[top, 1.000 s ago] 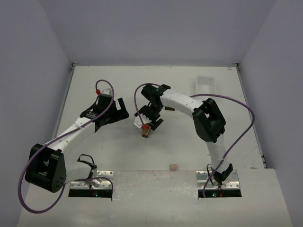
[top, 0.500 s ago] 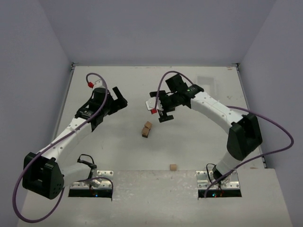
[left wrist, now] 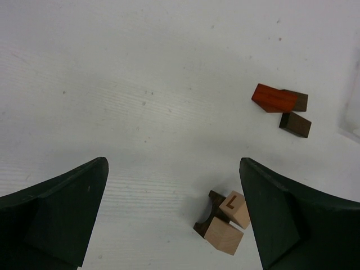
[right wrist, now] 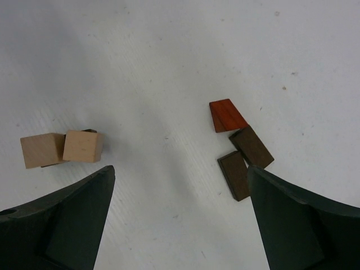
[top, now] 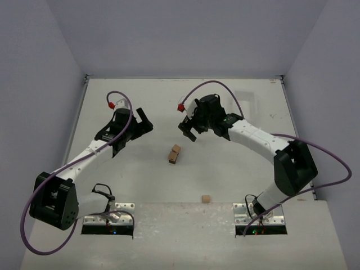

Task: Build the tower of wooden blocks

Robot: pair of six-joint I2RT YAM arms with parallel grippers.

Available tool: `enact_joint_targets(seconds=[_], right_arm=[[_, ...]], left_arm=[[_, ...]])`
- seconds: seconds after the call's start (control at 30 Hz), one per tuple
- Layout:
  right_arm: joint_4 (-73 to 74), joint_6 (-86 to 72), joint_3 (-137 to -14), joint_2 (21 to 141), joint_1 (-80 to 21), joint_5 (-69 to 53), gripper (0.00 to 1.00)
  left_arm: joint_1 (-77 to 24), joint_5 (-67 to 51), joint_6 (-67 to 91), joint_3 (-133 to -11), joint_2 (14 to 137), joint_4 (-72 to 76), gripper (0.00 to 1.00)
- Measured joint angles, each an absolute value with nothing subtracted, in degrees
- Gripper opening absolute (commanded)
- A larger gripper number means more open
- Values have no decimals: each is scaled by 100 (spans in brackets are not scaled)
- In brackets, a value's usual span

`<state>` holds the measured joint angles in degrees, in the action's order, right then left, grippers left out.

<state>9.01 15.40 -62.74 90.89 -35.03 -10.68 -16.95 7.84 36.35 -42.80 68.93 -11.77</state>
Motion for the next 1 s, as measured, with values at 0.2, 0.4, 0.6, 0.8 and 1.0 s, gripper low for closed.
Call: enact_joint_targets(seconds=[0.2, 0.4, 0.6, 0.8, 1.0], right_arm=[[1087, 1050, -6573, 9805, -3501, -905, 99], [1338, 1126, -6972, 10394, -3503, -1104, 99], [1501, 1300, -7356, 10768, -3517, -1371, 99], [1605, 1456, -7478, 10909, -3629, -1409, 99], [1709, 1488, -7511, 11060, -3691, -1361, 99]], left_arm=[[-1697, 846, 3642, -4086, 6890, -1187, 100], [-1696, 900, 3639, -4060, 6798, -1168, 100], [-1696, 977, 3632, -4042, 6718, -1152, 100], [-1696, 1013, 3632, -4038, 6718, -1152, 100], [-1696, 1014, 3632, -4038, 6718, -1152, 100]])
